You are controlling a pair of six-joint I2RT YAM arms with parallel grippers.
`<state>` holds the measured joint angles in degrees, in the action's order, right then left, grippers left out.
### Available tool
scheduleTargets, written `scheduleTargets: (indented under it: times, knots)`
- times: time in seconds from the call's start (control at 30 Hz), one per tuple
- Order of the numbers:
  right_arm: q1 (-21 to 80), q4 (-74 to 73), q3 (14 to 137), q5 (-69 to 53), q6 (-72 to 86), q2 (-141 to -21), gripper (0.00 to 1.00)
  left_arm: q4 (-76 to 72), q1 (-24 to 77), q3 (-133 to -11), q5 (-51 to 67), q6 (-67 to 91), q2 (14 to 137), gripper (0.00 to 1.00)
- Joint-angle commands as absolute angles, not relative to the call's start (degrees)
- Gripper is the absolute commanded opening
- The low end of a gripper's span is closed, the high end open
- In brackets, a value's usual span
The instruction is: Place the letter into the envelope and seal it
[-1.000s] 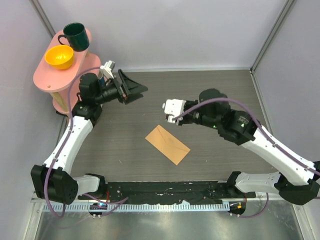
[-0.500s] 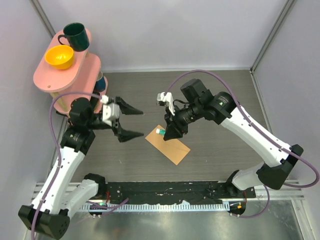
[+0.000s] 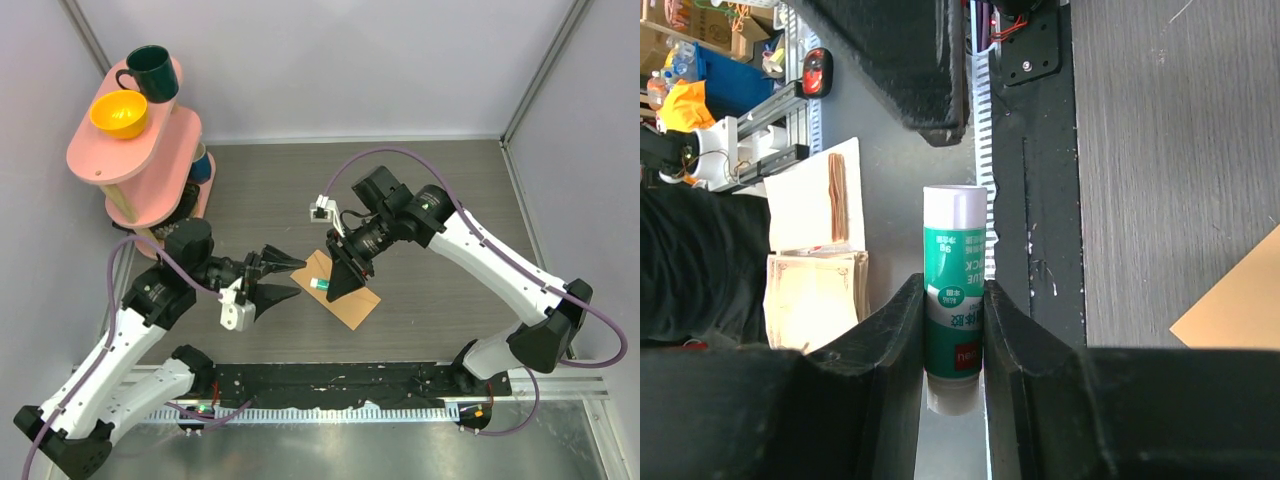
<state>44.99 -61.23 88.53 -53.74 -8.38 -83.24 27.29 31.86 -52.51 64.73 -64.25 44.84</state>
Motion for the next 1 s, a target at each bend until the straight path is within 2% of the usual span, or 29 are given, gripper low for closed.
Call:
scheduleTargets:
  times: [0.0,0.37,0.67,0.73,0.8,0.9,0.97]
  knots:
    - [44.82,-60.91,89.12,-56.69,-7.73,-82.97,0.01,27.34,34.45,-51.95,61.96,-71.81,44.30,0.55]
    - [44.91,-61.00,89.56,-57.74,-7.56,-83.41,0.01,24.87,42.09,-52.12,57.40,-70.75,45.61,0.46]
    - [44.91,-62.57,90.35,-58.36,-8.52,-83.50,0.01,22.06,43.33,-52.03,55.46,-66.45,46.58,0.38]
    - [44.91,-62.93,90.35,-58.36,-8.88,-83.58,0.01,21.97,43.42,-52.12,55.81,-66.18,46.58,0.32]
    - [44.91,-62.93,90.53,-58.36,-8.96,-83.50,0.01,22.06,43.42,-52.21,55.90,-65.48,46.58,0.19]
    - [44.91,-63.63,91.67,-57.14,-10.10,-83.50,0.01,22.06,43.42,-51.94,55.46,-63.91,46.06,0.05]
    - [44.91,-64.94,93.59,-55.38,-12.56,-83.85,0.01,21.36,43.42,-51.68,55.37,-61.28,45.71,0.01]
